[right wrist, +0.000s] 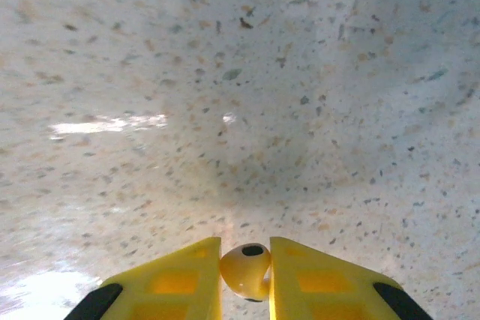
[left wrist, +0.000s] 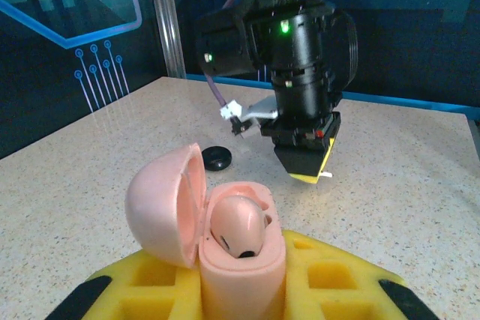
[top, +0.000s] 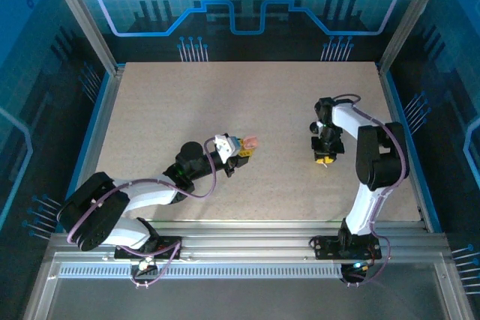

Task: Insert the wireless bluetooth earbuds into the charging case

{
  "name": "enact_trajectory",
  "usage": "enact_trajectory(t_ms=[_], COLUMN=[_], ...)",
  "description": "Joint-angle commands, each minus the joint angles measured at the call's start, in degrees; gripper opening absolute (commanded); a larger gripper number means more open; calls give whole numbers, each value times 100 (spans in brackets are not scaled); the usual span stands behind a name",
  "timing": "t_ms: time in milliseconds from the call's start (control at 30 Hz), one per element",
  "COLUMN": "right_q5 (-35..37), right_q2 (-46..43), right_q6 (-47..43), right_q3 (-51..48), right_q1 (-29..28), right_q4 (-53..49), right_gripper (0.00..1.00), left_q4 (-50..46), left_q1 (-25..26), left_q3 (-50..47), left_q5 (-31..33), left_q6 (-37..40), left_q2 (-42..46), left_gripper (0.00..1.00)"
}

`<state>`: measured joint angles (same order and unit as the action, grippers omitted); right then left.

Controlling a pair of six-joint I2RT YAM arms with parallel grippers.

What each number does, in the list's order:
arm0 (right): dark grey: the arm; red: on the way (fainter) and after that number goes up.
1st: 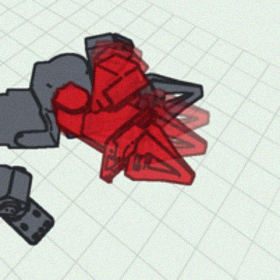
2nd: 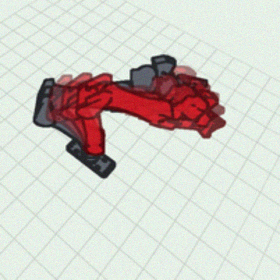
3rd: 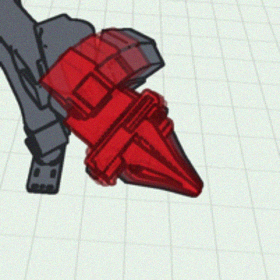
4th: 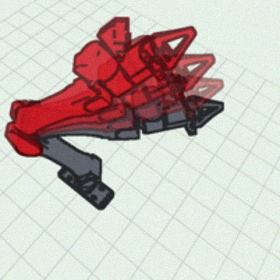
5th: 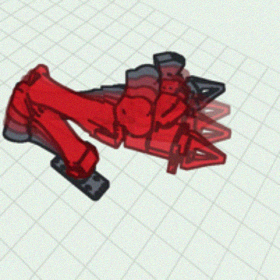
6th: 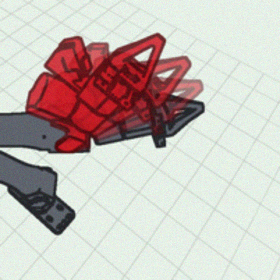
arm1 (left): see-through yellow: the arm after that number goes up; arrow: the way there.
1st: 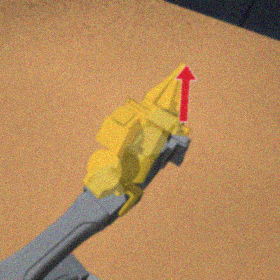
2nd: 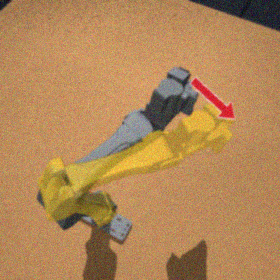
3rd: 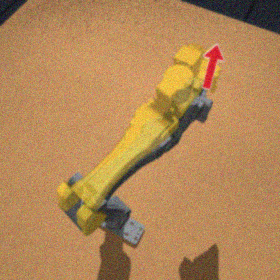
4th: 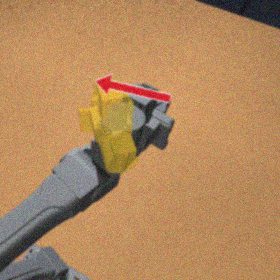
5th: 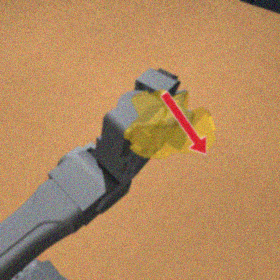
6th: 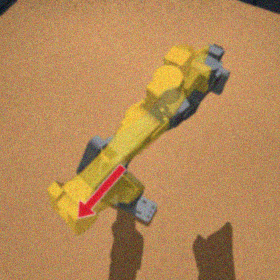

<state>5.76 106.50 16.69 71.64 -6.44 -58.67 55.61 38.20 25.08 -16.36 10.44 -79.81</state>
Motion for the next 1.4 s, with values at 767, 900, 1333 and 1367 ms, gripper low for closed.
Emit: enact_trajectory(t_ms=[767,900,1333,1367], right_q5=[-2100,-2287,-2549,-2530], right_q2=[-2907,-3220,-3545,-3526], right_q6=[2626,3024,4156,4237], right_q3=[-448,-616,-843,-854], right_q1=[-186,-322,-1237,-1343], right_q4=[1099,1379,2329,2419], right_gripper=[20,20,20,20], left_q4=[1268,1289,1399,1418], left_q1=[103,115,122,120], left_q3=[706,775,841,841], left_q5=[-166,-183,-183,-183], left_q6=[-587,-596,-670,-677], left_q2=[-1725,-1781,-1815,-1819], left_gripper=[19,19,19,19])
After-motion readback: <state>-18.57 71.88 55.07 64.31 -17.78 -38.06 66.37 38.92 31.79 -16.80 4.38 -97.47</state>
